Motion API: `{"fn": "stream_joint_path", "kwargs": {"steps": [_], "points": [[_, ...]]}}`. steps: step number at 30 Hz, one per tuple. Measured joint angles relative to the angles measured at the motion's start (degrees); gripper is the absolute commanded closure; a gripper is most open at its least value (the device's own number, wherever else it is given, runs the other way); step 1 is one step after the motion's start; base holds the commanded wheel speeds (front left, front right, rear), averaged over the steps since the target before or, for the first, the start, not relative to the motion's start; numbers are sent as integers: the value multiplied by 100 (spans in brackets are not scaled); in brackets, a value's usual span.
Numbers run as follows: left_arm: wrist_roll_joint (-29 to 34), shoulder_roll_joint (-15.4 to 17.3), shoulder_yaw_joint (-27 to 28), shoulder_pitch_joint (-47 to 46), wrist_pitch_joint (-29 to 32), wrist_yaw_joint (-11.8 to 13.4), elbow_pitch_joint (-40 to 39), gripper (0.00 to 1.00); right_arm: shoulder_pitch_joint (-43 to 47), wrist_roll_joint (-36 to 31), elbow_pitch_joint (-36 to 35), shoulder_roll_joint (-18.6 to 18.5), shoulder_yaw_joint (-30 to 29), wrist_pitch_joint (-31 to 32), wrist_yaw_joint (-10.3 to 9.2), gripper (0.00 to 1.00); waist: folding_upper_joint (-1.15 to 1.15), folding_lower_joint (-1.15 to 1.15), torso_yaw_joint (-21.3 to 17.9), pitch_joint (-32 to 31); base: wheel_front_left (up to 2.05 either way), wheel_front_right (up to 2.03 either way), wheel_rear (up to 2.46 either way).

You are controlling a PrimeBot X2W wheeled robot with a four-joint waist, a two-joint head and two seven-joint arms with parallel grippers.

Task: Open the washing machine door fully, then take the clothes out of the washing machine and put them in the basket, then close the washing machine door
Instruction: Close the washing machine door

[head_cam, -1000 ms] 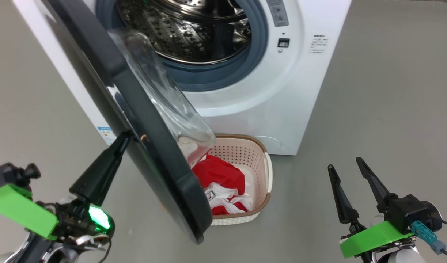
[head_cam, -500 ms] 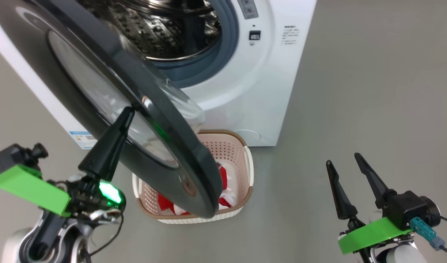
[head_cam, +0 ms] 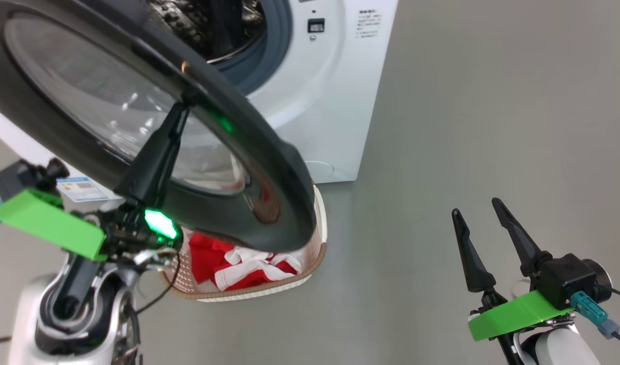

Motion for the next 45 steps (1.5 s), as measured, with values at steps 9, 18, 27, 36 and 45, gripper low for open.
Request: {"fn": "stream_joint_path", "kwargs": {"steps": [9,18,27,36,45], "points": [[64,-19,-135,-631,-355,-101,517,100,-81,1,-18,0,22,-1,0,0,0,0,-153,164,0,0,0],[220,-38,-301,-1230,-611,-272,1050,100,-184,1,-54,0,25,-1,0,0,0,0,-274,367,0,0,0],[296,-53,-379,-1799,-772,-444,1577,100,-302,36,-89,-1,38,-1,0,0,0,0,-417,549,0,0,0],[358,-54,-355,-2236,-891,-553,1982,100,-326,36,-105,0,46,-1,0,0,0,0,-533,688,0,0,0],[414,-33,-327,-2538,-891,-695,2303,100,-397,36,-114,0,44,-1,0,0,0,0,-639,758,0,0,0]]}}
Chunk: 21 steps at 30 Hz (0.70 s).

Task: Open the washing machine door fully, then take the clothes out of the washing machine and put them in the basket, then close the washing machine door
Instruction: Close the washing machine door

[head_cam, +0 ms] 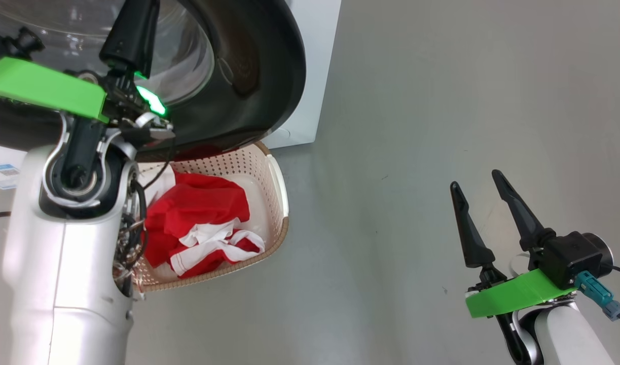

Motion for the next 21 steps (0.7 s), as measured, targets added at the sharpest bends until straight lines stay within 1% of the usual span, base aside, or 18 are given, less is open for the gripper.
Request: {"fn": "stream_joint_path", "kwargs": {"steps": [3,10,11,12,13,18,21], "points": [[0,0,8,-2,-1,-49,105,100,0,0,4,0,-3,0,0,0,0,0,-7,-28,0,0,0],[-3,-2,26,58,-5,-54,283,100,5,0,35,0,-13,0,0,0,0,0,45,-188,0,0,0],[-3,-3,29,93,-36,-52,282,73,12,0,37,-1,-16,0,0,0,0,0,62,-214,0,0,0],[-5,-3,40,154,-43,-51,279,40,14,0,45,-1,-19,0,0,0,0,0,84,-239,0,0,0],[-12,-3,52,226,-44,-47,271,0,15,0,51,-1,-19,0,0,0,0,0,106,-264,0,0,0],[-19,5,82,723,-52,26,103,0,16,2,87,-1,-34,0,0,0,0,0,247,-385,0,0,0],[32,48,79,1060,-104,25,-74,0,20,2,123,-1,-56,0,0,0,0,0,348,-470,0,0,0]]}}
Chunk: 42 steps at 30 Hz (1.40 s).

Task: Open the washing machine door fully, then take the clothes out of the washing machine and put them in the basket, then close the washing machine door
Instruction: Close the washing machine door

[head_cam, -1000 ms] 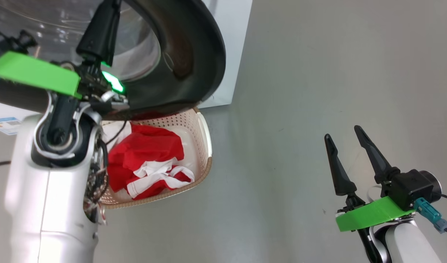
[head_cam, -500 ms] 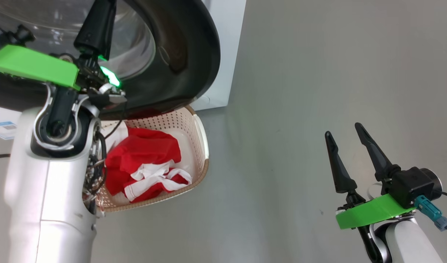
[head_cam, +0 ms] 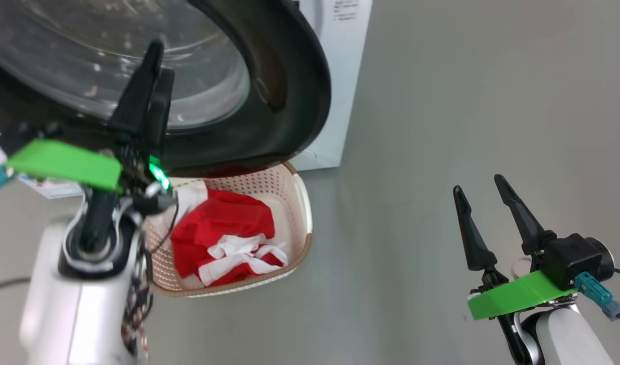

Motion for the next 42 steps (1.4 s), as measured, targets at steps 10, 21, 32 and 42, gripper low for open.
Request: {"fn": "stream_joint_path", "kwargs": {"steps": [10,21,32,42], "points": [[1284,374,-283,1328,-708,-174,-617,0,132,0,68,-1,-154,0,0,0,0,0,350,-409,0,0,0],[3737,766,-942,2387,-2152,-221,-1029,0,402,-8,130,1,-267,0,0,0,0,0,612,-920,0,0,0],[5976,1111,-1132,3431,-2519,538,-1525,0,783,-26,80,3,-388,0,0,0,0,0,624,-1380,0,0,0],[6753,1081,-924,4001,-2520,690,-1644,0,1073,-48,-194,12,-533,0,0,0,0,0,582,-1526,0,0,0]]}}
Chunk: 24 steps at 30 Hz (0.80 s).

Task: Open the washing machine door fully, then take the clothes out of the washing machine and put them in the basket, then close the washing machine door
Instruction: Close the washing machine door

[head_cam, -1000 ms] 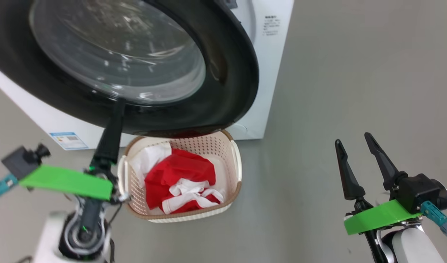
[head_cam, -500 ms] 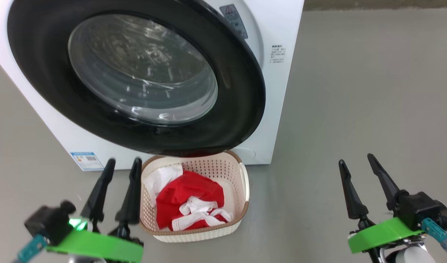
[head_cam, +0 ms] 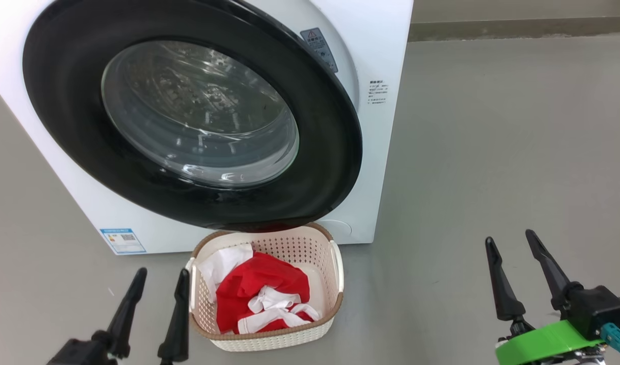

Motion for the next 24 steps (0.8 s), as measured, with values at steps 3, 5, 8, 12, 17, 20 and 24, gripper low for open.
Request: {"fn": "stream_joint_path", "kwargs": {"steps": [3,5,8,12,17,20,24], "points": [[111,-37,112,142,0,41,-20,0,101,-8,-109,2,-62,0,0,0,0,0,-13,-15,0,0,0],[144,-75,186,216,0,40,-36,0,118,-8,-126,3,-86,0,0,0,0,0,-24,-21,0,0,0],[242,-100,233,276,0,32,-38,0,147,-9,-144,4,-96,0,0,0,0,0,-32,-28,0,0,0],[335,-178,265,305,0,-64,-27,0,175,-9,-145,5,-88,0,0,0,0,0,-28,-54,0,0,0],[433,-240,282,306,0,-121,11,0,175,-9,-141,7,-37,0,0,0,0,0,8,-81,0,0,0],[474,-265,293,306,0,-170,46,0,174,-15,-110,7,-31,0,0,36,0,0,48,-88,0,0,0],[495,-331,313,305,0,-222,66,0,147,-115,44,7,38,0,0,100,0,0,114,-84,0,0,0]]}}
